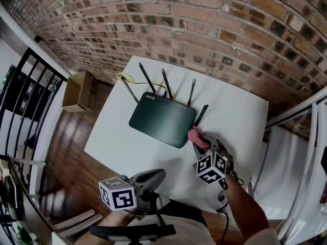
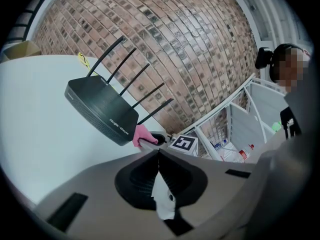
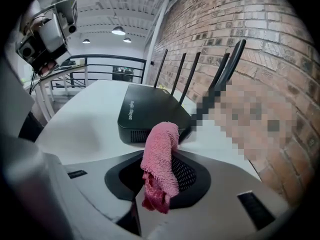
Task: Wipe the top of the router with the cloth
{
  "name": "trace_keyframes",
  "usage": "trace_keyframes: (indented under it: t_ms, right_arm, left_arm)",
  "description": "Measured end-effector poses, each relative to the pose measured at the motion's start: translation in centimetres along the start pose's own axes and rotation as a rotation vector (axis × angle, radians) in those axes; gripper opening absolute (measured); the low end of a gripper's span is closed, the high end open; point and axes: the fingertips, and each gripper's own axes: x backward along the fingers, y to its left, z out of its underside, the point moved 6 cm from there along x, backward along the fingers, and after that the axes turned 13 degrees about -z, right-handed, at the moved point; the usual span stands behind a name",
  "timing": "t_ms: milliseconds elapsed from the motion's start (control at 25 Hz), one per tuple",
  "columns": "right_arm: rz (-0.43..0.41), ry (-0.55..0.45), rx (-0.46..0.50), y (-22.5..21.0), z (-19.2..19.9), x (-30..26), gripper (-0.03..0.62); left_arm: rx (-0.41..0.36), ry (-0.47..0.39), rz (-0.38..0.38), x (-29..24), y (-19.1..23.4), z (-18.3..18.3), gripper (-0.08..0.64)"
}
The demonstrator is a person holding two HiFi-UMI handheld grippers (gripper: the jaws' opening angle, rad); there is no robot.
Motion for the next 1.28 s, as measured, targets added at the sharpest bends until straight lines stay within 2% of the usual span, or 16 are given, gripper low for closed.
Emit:
trace_keyframes:
  t_ms: [520, 680, 920, 1080, 1280]
  right_arm:
    - [-0.071, -0.005, 0.002, 4.2, -0.3, 1.1, 0.126]
    - [-0.075, -0.007, -0.015, 5.6, -0.8, 1.5, 0.126]
    - [-0.064, 0.005, -0.064, 7.6, -1.6, 1.3, 0.126]
    - [-0.084, -0.024, -0.088, 9.4, -3.3, 1.2, 0.126]
    - [-0.035, -0.044, -0.164, 10.8, -5.6, 0.9, 0.126]
  left_arm:
    - [0.014, -0.016, -0.007, 0.6, 0.8, -0.1, 0.003]
    - [0.034, -0.002, 0.027, 0.8, 1.4, -0.1, 0.003]
    - [0.013, 0.036, 0.06, 1.1, 3.0, -0.7, 0.003]
    - [0.007, 0.058, 0.09, 1.8, 4.2, -1.7, 0.003]
    - [-0.005, 0.08, 0.11, 3.4, 7.2, -2.9, 0.003]
